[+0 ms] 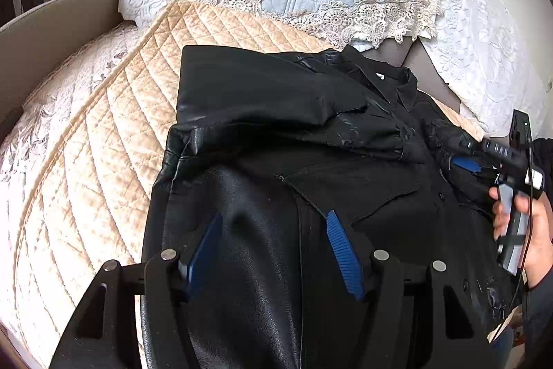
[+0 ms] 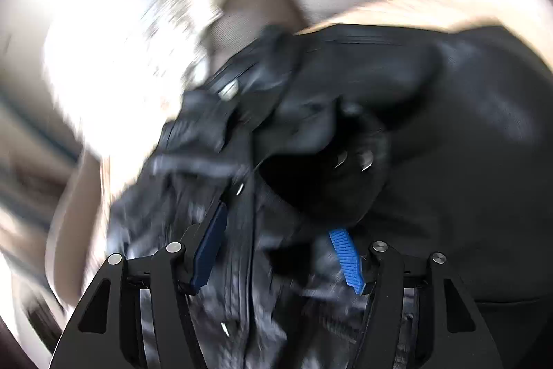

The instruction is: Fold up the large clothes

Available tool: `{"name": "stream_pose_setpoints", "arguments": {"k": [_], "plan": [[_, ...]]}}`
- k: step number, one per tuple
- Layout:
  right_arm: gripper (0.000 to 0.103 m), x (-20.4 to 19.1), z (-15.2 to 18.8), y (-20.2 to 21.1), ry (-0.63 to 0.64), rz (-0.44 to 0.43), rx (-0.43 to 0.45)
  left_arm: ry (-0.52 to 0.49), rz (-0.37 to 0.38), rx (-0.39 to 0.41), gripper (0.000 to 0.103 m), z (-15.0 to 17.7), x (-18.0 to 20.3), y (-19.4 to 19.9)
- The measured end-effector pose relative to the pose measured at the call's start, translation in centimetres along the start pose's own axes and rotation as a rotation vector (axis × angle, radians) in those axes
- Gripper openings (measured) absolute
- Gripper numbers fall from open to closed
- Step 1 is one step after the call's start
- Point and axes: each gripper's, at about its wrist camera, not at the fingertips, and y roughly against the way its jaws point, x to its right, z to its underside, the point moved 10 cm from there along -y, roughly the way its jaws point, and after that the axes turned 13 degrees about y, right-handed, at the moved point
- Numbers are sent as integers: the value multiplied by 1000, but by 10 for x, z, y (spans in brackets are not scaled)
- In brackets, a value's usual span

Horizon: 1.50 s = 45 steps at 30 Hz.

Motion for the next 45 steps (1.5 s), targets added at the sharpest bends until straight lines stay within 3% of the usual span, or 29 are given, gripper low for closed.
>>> {"name": "stream_pose_setpoints", "arguments": {"k": [2, 3, 5, 8, 10, 12, 14, 17, 20, 23, 26, 28, 31, 35, 37, 40, 41, 42, 45], "plan": [[61, 14, -9, -3, -100, 13, 20, 7, 3, -5, 65, 1, 0, -1], [50, 22, -13, -6, -131, 30, 25, 7, 5, -6, 65, 2, 1, -1], [9, 25, -16, -11, -113, 63, 1, 2, 6, -2, 65, 1, 2, 0], [9, -7, -26, -9, 50, 29, 5, -1, 9, 7, 65, 0, 1, 4], [15, -46, -22, -12, 210, -53, -38, 0, 2, 9, 65, -2, -3, 4], [26, -73, -9, -18, 382, -70, -112, 8, -5, 4, 65, -2, -7, 2], [37, -81, -7, -15, 451, -49, -99, 16, -10, 0, 65, -3, -9, 1], [40, -79, -16, 3, 392, -106, -17, 13, -2, 11, 65, -4, -7, 6], [40, -61, -26, 10, 279, -101, 55, 4, -3, 12, 65, -4, -6, 6], [40, -53, -17, -12, 260, -59, -6, -2, -3, 12, 65, -7, -3, 5], [34, -57, 17, -47, 360, -19, -182, -7, 6, 6, 65, -7, 0, -2], [34, -61, 22, -41, 441, 26, -167, 4, -12, -20, 65, -3, -3, -12], [34, -59, 15, -9, 390, -7, -102, -10, -28, -24, 65, 0, -4, -13], [34, -22, 2, 58, 373, 69, 26, -49, -29, -12, 65, 5, 3, -1], [34, 25, 1, 91, 331, 184, 74, -67, -44, -16, 65, 8, 2, 1], [34, 100, 14, 114, 222, 335, 42, -74, -60, -50, 65, 18, -6, -7], [32, 124, 22, 115, 193, 367, 5, -77, -57, -43, 66, 20, -8, -8], [23, 147, 31, 113, 170, 393, -40, -87, -58, -34, 66, 21, -8, -9], [22, 161, 33, 130, 126, 384, -1, -119, -80, -23, 68, 20, -5, -11]]}}
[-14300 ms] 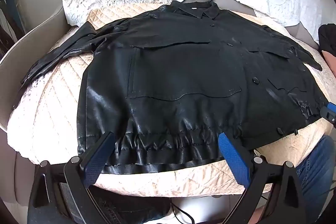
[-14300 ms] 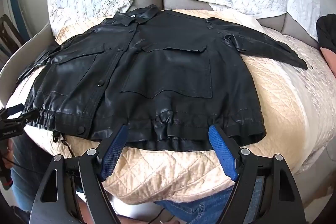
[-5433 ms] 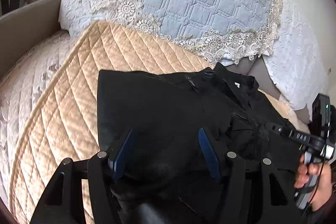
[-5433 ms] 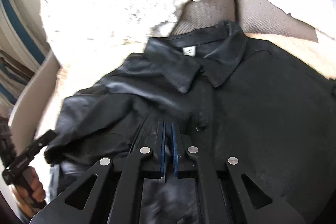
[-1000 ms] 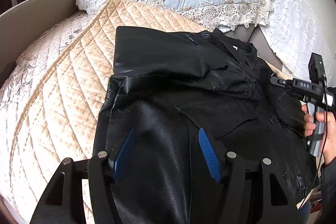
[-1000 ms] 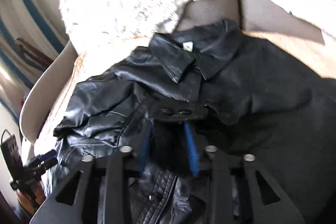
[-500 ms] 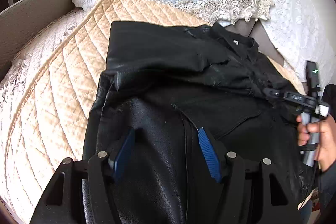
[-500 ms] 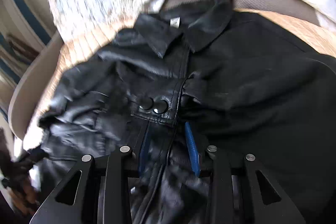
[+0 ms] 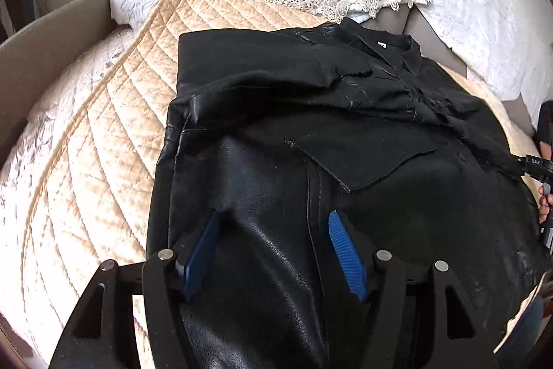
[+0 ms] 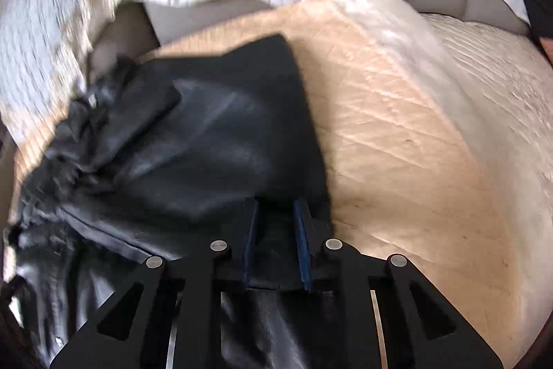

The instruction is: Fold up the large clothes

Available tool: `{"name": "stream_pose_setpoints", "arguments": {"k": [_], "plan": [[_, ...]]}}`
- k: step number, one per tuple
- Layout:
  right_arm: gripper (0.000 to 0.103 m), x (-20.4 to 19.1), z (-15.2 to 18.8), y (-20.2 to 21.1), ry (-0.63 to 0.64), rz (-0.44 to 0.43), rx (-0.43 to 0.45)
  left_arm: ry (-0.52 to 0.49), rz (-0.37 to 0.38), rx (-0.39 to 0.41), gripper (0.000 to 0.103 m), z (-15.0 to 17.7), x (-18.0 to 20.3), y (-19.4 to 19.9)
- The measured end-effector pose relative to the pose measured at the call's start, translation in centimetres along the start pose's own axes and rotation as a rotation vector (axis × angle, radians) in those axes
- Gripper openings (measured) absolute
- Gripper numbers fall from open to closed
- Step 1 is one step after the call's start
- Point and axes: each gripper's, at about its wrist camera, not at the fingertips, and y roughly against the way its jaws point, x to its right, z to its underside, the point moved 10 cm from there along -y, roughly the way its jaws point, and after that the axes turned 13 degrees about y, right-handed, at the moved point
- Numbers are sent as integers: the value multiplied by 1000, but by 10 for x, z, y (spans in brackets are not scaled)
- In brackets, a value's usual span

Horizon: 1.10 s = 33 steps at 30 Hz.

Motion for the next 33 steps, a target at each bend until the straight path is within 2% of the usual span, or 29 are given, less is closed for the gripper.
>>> {"name": "stream_pose_setpoints", "arguments": {"k": [4, 7, 9, 11, 12, 14, 17, 20, 23, 25, 27, 30, 33], "plan": [[23, -12, 1, 33, -9, -38, 67, 4, -24, -7, 68, 1, 0, 11], [25, -26, 21, 49, 23, -69, 69, 2, -42, -3, 68, 9, -9, 21], [40, -31, 46, 50, 70, -80, 28, 0, -41, -2, 68, 18, -14, 26], [40, -31, 67, 40, 104, -54, -50, -17, -44, 3, 68, 24, -16, 27], [40, -32, 74, 44, 116, -51, -50, -32, -50, 8, 68, 26, -16, 27], [42, -34, 79, 61, 103, -66, -23, -26, -64, 4, 68, 27, -16, 32], [57, -37, 86, 93, 68, -110, 42, -11, -55, 23, 68, 27, -16, 52], [62, -27, 96, 111, 28, -119, 86, 13, -63, 52, 68, 30, -30, 69], [65, -8, 114, 104, -73, -135, 52, 62, -86, 28, 68, 38, -53, 68], [65, -10, 126, 92, -121, -201, 14, 122, -76, -2, 68, 45, -64, 62], [66, -15, 130, 95, -134, -235, 30, 165, -31, -4, 70, 49, -66, 62], [67, -42, 136, 101, -167, -444, 4, 174, 42, -26, 71, 57, -56, 69], [67, -54, 144, 103, -148, -493, -13, 177, 110, -50, 73, 68, -47, 74]]}}
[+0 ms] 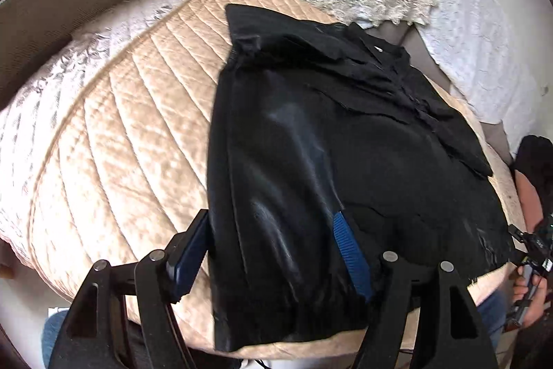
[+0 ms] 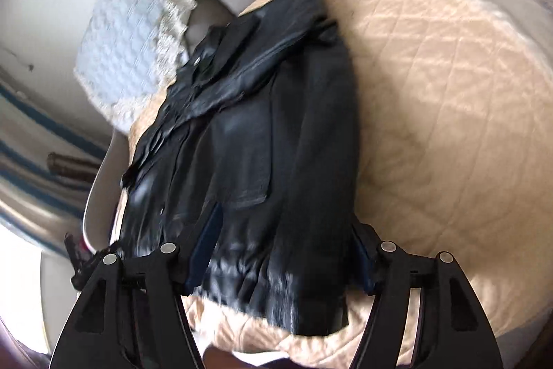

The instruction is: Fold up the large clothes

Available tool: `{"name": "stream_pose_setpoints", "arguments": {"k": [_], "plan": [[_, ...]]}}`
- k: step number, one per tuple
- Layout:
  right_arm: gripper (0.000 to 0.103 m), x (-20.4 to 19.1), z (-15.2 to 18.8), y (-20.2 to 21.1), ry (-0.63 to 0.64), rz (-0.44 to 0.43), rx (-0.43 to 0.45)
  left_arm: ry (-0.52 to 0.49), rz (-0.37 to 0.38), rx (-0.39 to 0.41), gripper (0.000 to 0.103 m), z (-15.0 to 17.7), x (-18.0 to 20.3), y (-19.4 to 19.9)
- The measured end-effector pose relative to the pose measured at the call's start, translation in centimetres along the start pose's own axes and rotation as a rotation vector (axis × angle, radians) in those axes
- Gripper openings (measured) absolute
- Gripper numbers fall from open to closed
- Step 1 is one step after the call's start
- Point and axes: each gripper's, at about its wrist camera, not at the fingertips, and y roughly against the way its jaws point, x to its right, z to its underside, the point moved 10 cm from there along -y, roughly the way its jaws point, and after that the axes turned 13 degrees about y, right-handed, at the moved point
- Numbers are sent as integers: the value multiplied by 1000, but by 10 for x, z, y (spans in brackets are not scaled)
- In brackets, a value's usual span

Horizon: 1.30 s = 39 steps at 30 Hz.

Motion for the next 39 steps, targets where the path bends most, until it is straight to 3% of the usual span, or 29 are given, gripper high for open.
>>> {"name": "stream_pose_setpoints", "arguments": {"k": [4, 10, 12, 14, 17, 18, 25, 29, 34, 35, 36, 37, 39], "plan": [[67, -5, 0, -3, -51, -69, 7, 40, 78, -22, 73, 9, 8, 6], [64, -2, -6, -9, -42, -30, 1, 46, 45, -22, 71, -11, 14, -17], [43, -2, 0, -7, -17, -3, -25, 54, 26, -9, 67, -11, 14, -17], [27, 2, 6, -7, -8, 21, -46, 16, -31, 6, 41, -5, 11, -16], [20, 8, 11, -6, -21, 12, -48, 18, -57, 24, 21, 1, -1, -11], [20, 9, 11, -7, -28, 9, -47, 35, -50, 26, 19, 1, -4, -10], [20, 9, 10, -8, -37, 16, -56, 98, 19, -28, 21, 0, -10, -13], [20, 10, 9, -9, -59, 6, -49, 72, 27, -50, 31, 3, -5, -14], [20, 11, 7, -10, -70, 26, -39, 39, -35, -2, 32, 2, 2, -17], [14, 11, 6, -9, -73, 36, -39, 23, -55, 0, 32, 2, 3, -18], [9, 11, 5, -8, -81, 48, -38, 8, -72, 3, 30, 1, 5, -17], [7, 8, 3, -4, -78, 40, -26, -2, -82, 7, 13, 0, 6, -17], [6, -1, -2, 7, -67, 20, 8, 11, -53, -2, 6, -6, 6, -11]]}}
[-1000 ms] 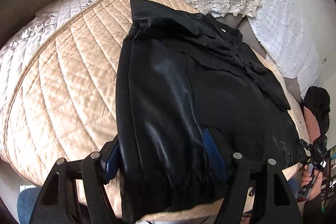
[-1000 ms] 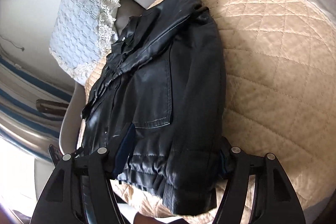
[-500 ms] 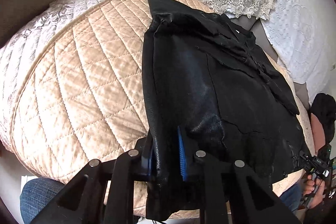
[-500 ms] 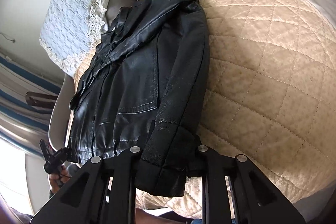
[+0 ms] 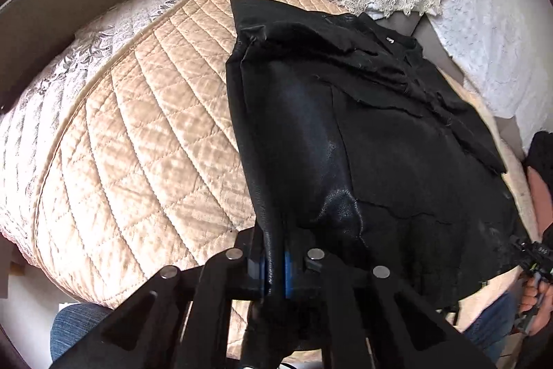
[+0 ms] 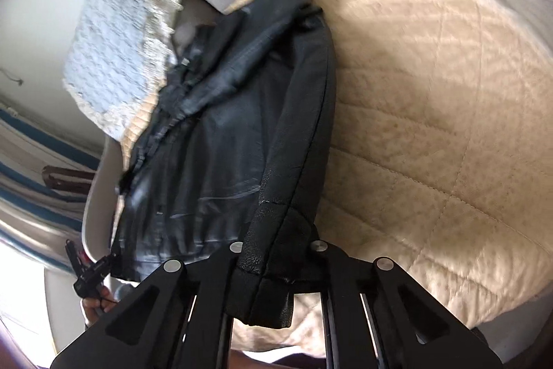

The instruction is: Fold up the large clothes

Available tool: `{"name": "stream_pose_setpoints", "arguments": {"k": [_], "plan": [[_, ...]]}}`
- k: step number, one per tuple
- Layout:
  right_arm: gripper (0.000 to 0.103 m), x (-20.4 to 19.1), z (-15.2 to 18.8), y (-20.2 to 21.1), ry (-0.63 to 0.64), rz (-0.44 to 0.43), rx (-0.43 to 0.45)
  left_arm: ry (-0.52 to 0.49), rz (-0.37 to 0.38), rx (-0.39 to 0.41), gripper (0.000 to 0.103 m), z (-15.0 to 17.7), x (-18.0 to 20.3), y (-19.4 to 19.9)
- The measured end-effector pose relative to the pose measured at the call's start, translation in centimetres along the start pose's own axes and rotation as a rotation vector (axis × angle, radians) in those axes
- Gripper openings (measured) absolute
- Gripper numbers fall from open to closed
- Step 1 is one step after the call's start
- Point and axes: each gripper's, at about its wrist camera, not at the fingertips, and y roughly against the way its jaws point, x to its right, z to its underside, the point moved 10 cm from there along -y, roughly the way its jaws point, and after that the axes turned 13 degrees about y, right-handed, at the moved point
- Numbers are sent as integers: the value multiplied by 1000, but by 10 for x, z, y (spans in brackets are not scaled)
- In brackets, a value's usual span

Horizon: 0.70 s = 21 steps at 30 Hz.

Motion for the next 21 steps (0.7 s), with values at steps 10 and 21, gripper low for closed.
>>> {"name": "stream_pose_setpoints", "arguments": {"k": [10, 21], "plan": [[5, -45, 34, 48, 53, -124, 26, 58, 214, 33, 5, -2, -14, 80], [6, -81, -35, 56, 105, -260, 150, 131, 397, 70, 5, -38, 13, 100]]}}
